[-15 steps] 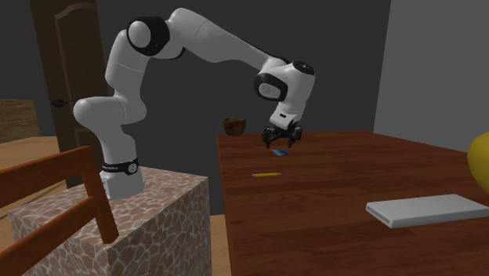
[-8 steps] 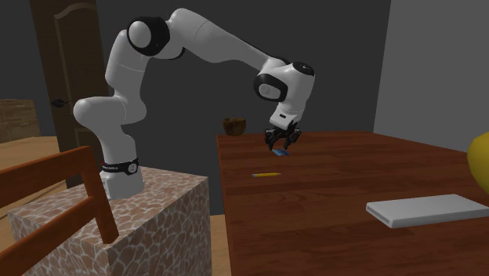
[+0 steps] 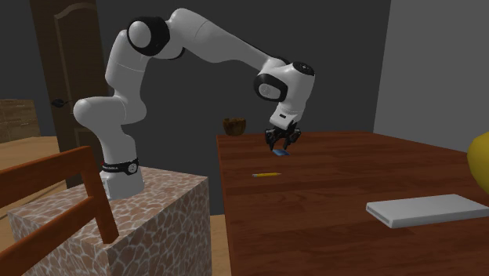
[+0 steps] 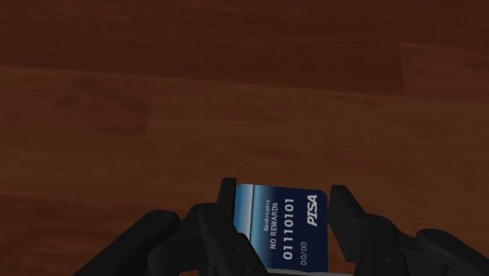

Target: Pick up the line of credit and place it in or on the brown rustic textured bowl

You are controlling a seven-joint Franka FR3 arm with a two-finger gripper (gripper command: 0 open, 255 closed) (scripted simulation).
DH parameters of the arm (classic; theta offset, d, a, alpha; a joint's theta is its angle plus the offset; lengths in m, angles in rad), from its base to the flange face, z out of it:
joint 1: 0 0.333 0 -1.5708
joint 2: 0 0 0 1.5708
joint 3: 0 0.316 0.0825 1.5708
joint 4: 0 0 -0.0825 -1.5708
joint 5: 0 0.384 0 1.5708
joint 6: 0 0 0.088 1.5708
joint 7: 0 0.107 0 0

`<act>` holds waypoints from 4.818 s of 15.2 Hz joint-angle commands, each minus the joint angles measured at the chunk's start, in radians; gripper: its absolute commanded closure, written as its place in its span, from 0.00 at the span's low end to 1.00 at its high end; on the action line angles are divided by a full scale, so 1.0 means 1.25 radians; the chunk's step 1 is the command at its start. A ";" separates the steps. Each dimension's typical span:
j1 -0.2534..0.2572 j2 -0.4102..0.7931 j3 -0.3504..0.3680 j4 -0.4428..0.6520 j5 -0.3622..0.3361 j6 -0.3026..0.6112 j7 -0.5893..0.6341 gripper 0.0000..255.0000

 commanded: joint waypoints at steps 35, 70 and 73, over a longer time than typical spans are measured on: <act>-0.007 -0.114 0.010 0.167 -0.004 -0.247 0.135 1.00; 0.251 -0.473 0.267 -0.336 0.166 0.153 0.446 1.00; 0.254 -0.462 0.270 -0.357 0.172 0.181 0.431 1.00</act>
